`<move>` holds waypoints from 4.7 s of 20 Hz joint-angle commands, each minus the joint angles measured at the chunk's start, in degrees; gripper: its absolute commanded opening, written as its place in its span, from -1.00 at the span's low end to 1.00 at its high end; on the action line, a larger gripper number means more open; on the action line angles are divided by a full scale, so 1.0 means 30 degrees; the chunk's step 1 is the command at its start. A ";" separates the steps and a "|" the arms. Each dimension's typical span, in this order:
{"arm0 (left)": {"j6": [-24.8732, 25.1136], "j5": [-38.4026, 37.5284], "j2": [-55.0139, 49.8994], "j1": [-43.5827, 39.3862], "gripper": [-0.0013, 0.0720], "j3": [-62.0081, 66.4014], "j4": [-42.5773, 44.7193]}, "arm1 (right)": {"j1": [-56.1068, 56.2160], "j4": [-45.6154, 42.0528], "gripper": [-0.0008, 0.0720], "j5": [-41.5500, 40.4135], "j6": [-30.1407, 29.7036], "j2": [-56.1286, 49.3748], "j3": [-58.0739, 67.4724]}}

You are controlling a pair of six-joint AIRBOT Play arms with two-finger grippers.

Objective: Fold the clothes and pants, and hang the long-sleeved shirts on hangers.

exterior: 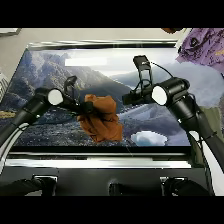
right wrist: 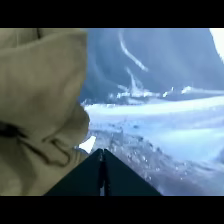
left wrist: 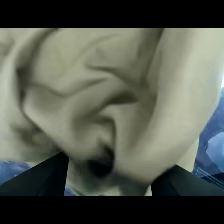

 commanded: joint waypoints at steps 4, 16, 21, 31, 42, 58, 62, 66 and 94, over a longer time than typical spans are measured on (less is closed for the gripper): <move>0.4299 -0.4524 0.0998 0.4503 0.53 0.2586 -0.0211 | -0.3993 -0.1464 -0.12 0.3198 -0.0750 0.2135 -0.0459; 0.4342 -0.4816 0.1005 0.6717 0.53 0.2856 -0.0277 | -0.5697 1.9300 0.33 -0.3198 -0.8947 0.2514 -1.6793; 0.4335 -0.4809 0.0947 0.6717 0.53 0.2856 -0.0270 | -0.2841 2.3977 0.33 -0.6747 -1.1817 0.0823 -1.7289; 0.4189 -0.4554 0.0612 0.6892 0.89 0.2827 -0.0299 | -0.1705 3.1314 -0.91 -0.7956 -1.6976 -0.1989 -1.7231; 0.9464 0.4029 -0.5697 0.7562 0.91 0.0044 -1.1067 | -0.6943 1.5934 -0.91 -0.3169 -0.4226 0.4583 -1.7231; 1.0316 0.4153 -0.7905 0.6863 -0.94 0.2849 -1.2415 | -0.6936 1.2852 -0.91 -0.2790 -0.2805 0.4896 -1.3376; 0.6645 0.2907 -0.4065 0.8043 -0.94 0.7949 -0.4903 | -0.6936 0.7271 -0.91 -0.1807 -0.1537 0.4896 -0.5523; 0.5799 0.0962 0.0022 0.8816 -0.94 1.2932 -0.0138 | -0.6936 0.3672 -0.91 0.0823 -0.1617 0.4903 0.3075; 0.3249 0.5617 -0.2018 0.9282 -0.92 -0.3526 0.1916 | -0.6521 0.6608 -0.90 0.0342 0.1239 -1.3151 0.9610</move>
